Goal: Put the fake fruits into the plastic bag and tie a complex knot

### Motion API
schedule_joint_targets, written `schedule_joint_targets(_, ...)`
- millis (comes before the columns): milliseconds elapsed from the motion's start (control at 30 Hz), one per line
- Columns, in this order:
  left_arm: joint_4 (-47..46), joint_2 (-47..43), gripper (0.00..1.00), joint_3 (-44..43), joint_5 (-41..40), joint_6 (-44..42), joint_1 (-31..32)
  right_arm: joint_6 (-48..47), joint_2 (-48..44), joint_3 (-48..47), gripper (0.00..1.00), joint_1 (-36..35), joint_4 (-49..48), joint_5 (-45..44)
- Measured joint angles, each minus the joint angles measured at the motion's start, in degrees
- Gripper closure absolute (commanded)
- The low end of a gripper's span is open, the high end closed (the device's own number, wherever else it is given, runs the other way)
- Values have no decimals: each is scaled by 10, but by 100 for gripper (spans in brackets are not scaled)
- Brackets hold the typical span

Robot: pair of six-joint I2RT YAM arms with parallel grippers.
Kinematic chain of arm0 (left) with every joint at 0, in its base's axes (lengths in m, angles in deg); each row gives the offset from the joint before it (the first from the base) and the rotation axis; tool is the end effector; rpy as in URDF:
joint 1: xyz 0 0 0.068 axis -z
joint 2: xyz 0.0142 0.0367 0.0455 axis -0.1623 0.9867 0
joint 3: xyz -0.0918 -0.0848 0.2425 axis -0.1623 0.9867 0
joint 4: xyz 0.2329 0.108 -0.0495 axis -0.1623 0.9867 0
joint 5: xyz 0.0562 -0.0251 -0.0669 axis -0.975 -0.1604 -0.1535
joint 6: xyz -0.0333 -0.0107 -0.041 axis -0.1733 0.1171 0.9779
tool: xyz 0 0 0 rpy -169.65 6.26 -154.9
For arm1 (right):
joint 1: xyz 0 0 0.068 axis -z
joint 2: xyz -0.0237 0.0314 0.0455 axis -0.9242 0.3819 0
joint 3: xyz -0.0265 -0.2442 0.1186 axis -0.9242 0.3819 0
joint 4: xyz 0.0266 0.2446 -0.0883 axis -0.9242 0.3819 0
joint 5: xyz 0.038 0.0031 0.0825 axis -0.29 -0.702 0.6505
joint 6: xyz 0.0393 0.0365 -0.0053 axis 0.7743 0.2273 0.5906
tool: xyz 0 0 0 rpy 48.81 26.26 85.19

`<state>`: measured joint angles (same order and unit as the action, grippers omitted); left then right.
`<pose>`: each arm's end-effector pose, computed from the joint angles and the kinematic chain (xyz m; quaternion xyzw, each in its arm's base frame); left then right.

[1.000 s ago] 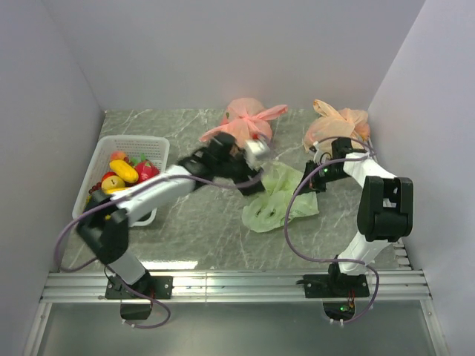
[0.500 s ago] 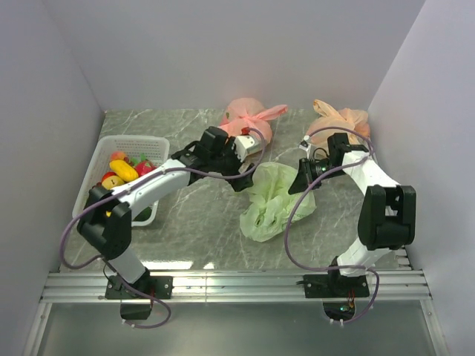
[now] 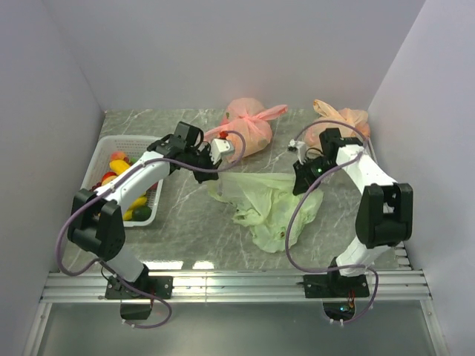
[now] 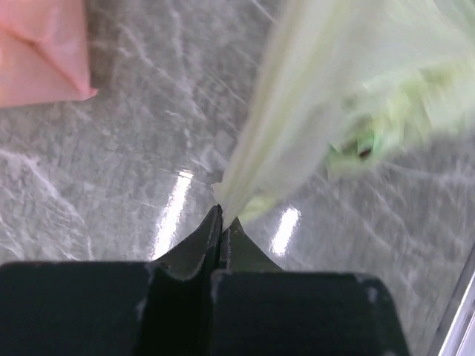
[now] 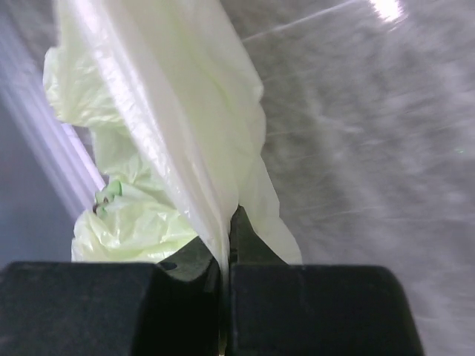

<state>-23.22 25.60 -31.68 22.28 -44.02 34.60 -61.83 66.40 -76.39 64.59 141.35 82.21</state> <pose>0.3056 -0.1642 0.2720 0.4869 0.7757 -0.2408 0.3214 0.2946 0.0397 0.2322 -0.3738 0.8490 0.3256 0.1827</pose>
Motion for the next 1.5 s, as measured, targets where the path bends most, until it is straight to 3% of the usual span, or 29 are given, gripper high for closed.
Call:
schedule_joint_targets(67,28,-17,100,3,7,-50,7,-15,30,-41,100,-6,-6,-32)
schedule_joint_targets(100,32,-22,100,5,10,-64,11,-19,48,-68,86,-6,-6,-42)
schedule_joint_targets(167,35,-23,100,7,12,-79,16,-17,79,-124,73,-10,-10,-67)
schedule_joint_targets(233,37,-10,100,3,13,-70,14,-7,99,-168,15,-16,-28,-100)
schedule_joint_targets(267,40,1,100,-5,12,-56,12,1,103,-181,6,-19,-38,-118)
schedule_joint_targets(467,18,92,100,-75,28,85,-10,101,92,-218,3,-7,-64,-172)
schedule_joint_targets(667,-26,102,100,-59,39,238,-39,228,39,-211,1,96,-43,-132)
schedule_joint_targets(767,-51,102,100,-34,45,297,-44,264,17,-152,1,135,-41,-98)
schedule_joint_targets(967,-68,109,100,-20,62,366,-44,329,43,-9,0,108,-73,-48)
schedule_joint_targets(1067,-77,112,100,-20,68,380,-44,359,66,11,0,87,-116,-49)
schedule_joint_targets(1100,-80,114,100,-20,70,382,-44,367,74,11,4,83,-135,-50)
schedule_joint_targets(1167,-80,121,100,-22,69,380,-44,379,85,11,21,80,-171,-58)
schedule_joint_targets(1200,-78,126,100,-26,68,378,-44,385,90,12,44,80,-186,-63)
schedule_joint_targets(1233,-77,131,100,-29,66,374,-45,390,94,12,59,82,-201,-69)
schedule_joint_targets(1267,-73,138,100,-35,63,366,-48,392,94,16,96,85,-218,-73)
schedule_joint_targets(1433,-47,175,98,-79,45,310,-89,385,88,40,100,120,-241,-83)
schedule_joint_targets(1500,-42,188,83,-103,41,276,-116,379,80,49,100,137,-240,-83)
